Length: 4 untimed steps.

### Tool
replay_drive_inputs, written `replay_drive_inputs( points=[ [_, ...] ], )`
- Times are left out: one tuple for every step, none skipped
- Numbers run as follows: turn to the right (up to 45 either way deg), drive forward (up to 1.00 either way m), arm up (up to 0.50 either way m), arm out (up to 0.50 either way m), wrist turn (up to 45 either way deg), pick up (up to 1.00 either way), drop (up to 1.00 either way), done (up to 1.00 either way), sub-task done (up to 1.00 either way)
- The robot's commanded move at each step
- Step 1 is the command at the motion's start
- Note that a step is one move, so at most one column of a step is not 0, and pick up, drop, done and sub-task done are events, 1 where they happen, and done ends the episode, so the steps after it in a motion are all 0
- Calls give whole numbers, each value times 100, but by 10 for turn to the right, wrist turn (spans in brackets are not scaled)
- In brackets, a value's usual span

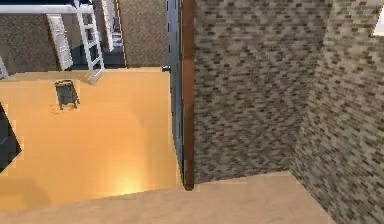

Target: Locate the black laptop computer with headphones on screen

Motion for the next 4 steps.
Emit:
replay_drive_inputs(
  points=[
    [-300, 0, 0, 0, 0, 0, 0, 0, 0],
    [0, 100, 0, 0, 0, 0, 0, 0, 0],
    [0, 20, 0, 0, 0, 0, 0, 0, 0],
    [180, 0, 0, 0, 0, 0, 0, 0, 0]
  ],
)
